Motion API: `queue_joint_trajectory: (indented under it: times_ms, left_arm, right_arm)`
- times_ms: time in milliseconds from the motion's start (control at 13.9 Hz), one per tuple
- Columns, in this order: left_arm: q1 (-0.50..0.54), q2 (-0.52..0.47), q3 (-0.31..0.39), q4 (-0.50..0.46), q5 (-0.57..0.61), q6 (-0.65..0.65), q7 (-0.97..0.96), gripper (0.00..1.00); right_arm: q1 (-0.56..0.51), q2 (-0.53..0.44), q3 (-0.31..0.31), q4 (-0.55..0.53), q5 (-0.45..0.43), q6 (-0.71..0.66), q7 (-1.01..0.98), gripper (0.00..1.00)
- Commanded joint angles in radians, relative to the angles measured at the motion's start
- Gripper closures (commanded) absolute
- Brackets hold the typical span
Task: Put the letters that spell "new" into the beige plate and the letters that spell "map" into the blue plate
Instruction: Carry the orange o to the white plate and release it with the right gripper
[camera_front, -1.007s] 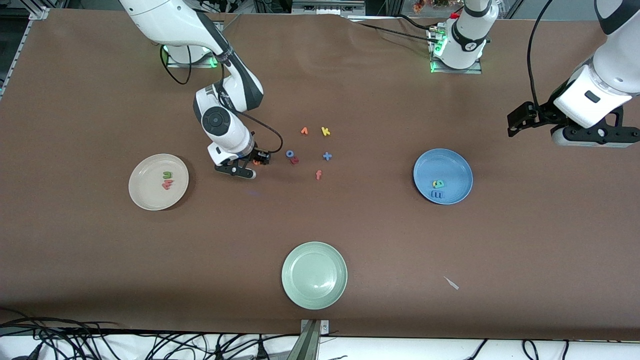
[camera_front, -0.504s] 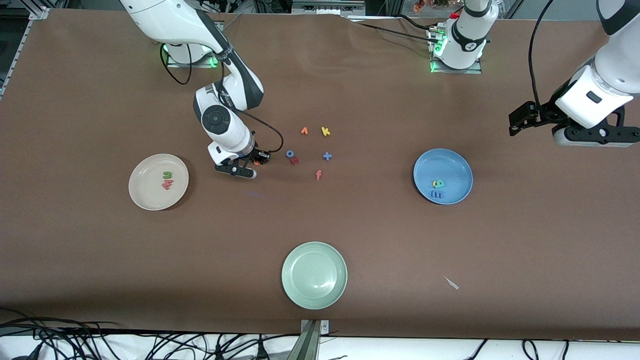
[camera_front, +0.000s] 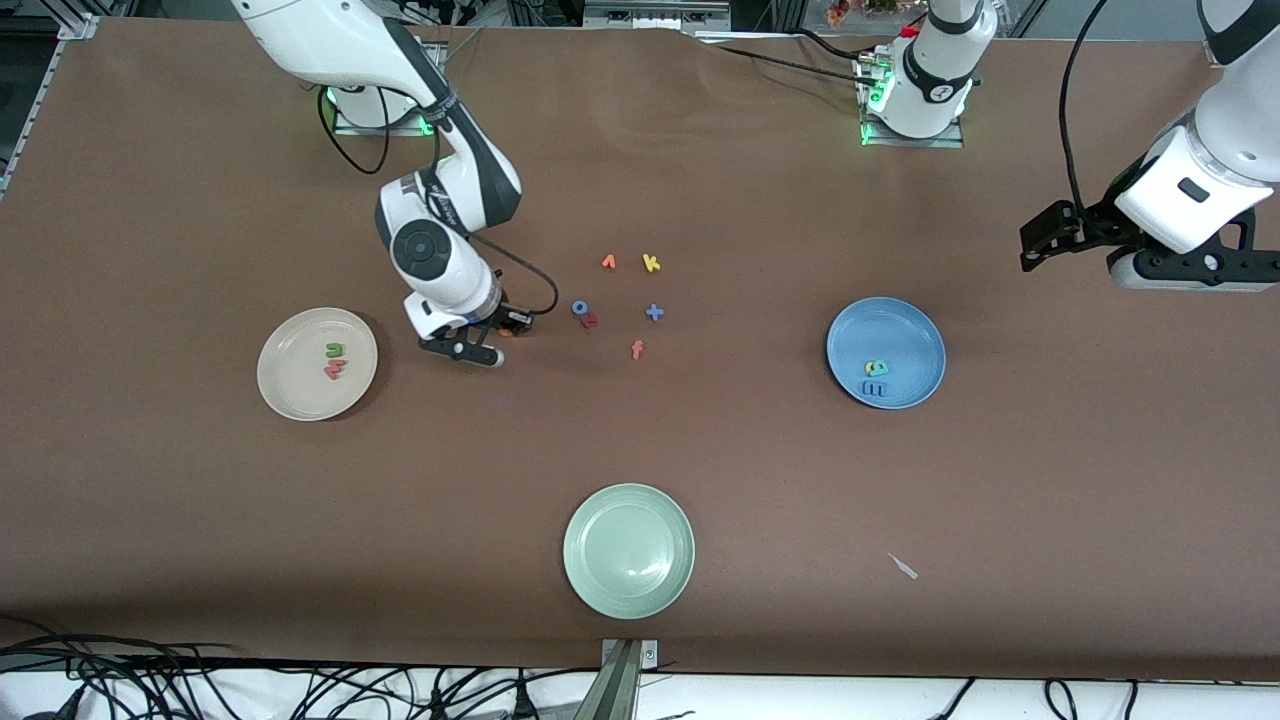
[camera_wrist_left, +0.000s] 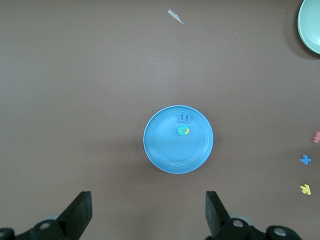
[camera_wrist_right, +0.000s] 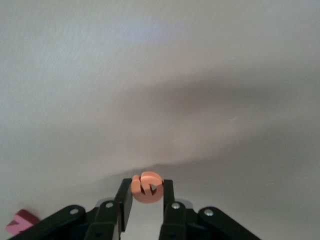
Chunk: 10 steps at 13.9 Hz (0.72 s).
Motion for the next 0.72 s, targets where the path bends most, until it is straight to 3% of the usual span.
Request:
queue_joint_trajectory:
  times_ms: [0,648]
  left_arm:
    - [0.004,-0.01,-0.003,0.01,0.015,-0.02,0.02,0.0]
    - [0.003,-0.006,-0.005,0.021,0.015,-0.028,0.02,0.0]
  right_arm:
    - [-0.002,-0.061,-0.087,0.013,-0.002,-0.129,-0.163,0.9]
    - [-0.013,-0.081,-0.354,0.008,-0.001,-0.243,-0.706,0.89]
